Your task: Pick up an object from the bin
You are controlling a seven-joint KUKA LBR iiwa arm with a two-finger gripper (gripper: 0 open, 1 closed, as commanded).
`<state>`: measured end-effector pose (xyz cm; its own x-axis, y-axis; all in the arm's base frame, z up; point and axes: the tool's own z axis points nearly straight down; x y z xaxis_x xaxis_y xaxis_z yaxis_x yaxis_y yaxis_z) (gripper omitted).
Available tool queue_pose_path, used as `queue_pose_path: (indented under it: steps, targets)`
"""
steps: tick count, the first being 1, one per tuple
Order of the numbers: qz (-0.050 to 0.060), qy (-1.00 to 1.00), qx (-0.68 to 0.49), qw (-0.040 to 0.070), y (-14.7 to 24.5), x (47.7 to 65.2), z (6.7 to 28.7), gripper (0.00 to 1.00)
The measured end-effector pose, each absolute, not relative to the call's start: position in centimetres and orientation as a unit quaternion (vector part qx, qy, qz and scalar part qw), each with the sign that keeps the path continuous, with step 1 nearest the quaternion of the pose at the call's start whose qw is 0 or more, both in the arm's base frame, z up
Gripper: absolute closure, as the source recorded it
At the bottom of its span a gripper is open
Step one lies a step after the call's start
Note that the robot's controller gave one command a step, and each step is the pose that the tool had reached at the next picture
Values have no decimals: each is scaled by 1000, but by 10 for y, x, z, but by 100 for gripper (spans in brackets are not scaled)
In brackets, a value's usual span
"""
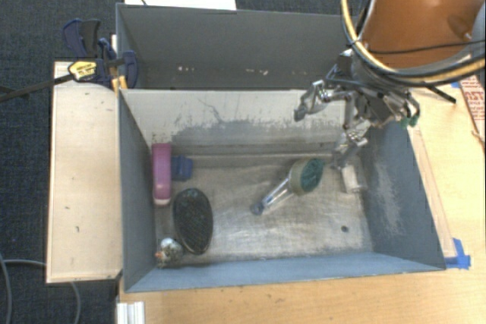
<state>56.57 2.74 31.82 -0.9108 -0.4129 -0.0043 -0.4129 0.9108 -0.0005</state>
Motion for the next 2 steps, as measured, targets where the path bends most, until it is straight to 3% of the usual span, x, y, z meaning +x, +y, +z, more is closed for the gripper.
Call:
queue_pose_path:
  steps: [1, 2]
  targets:
    - [0, 943, -334, 1, 37, 501, 329, 0]
    - [2, 915, -404, -2, 41, 551, 186, 0]
